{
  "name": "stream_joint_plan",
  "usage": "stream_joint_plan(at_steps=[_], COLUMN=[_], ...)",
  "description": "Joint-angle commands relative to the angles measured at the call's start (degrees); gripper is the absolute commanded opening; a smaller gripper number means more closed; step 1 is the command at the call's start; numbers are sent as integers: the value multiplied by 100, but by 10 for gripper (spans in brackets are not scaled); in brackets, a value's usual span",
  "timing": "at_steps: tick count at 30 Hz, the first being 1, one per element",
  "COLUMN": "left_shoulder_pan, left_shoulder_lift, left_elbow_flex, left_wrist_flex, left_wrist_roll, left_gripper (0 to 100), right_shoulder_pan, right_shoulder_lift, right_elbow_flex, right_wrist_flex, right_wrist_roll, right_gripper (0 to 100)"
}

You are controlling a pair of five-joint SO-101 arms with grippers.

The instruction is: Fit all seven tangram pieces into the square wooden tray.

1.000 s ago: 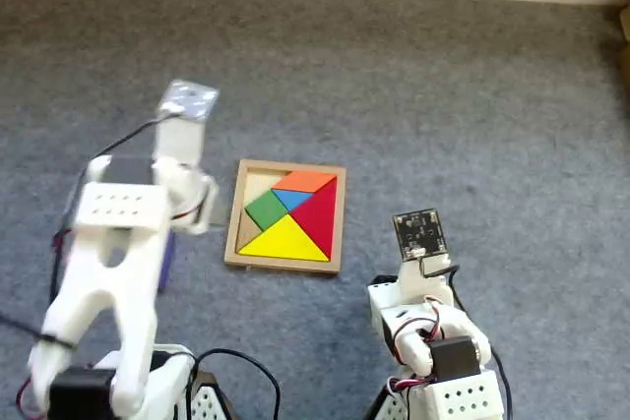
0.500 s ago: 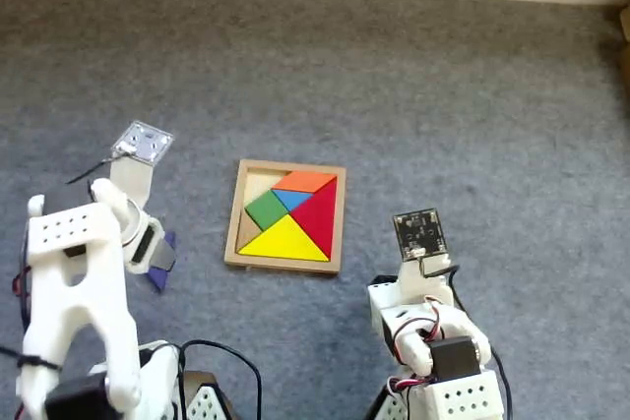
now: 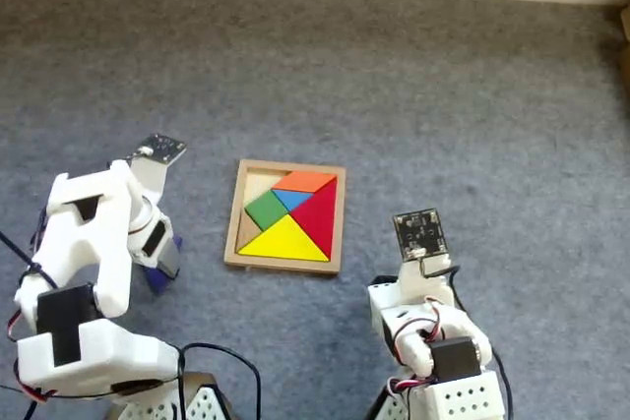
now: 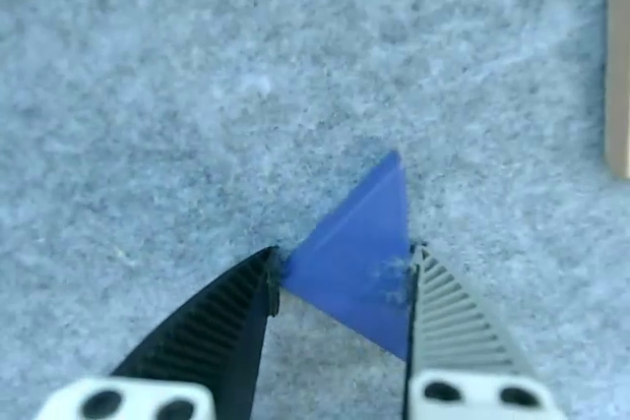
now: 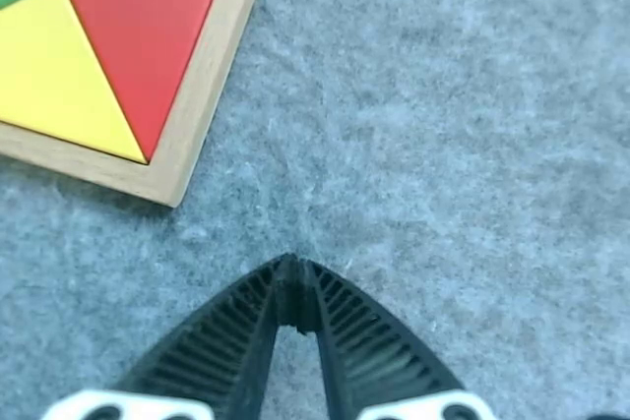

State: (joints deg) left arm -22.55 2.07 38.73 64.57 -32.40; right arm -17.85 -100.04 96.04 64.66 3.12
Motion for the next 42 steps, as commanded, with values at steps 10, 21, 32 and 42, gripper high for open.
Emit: stream_joint_plan(at_steps=[10,21,32,42], left_shoulder_pan=[690,1305,2114,2703], left_shoulder_lift=[-1411,-2949,-2299,-400], left_elbow_flex=[-259,-259,-1253,-2853], left_wrist_flex=[18,651,642,703], left_wrist_roll=[325,387,932,1029], left_gripper=[70,71,71,72], right_shoulder_pan=[-13,-13,-13,-13], right_shoulder_lift=[-92,-92,-92,-92], right_elbow_flex=[848,848,848,848], right_wrist_flex=[40,40,40,40], right_wrist_roll=[-62,-53,-53,-53], right_gripper=[6,6,6,6])
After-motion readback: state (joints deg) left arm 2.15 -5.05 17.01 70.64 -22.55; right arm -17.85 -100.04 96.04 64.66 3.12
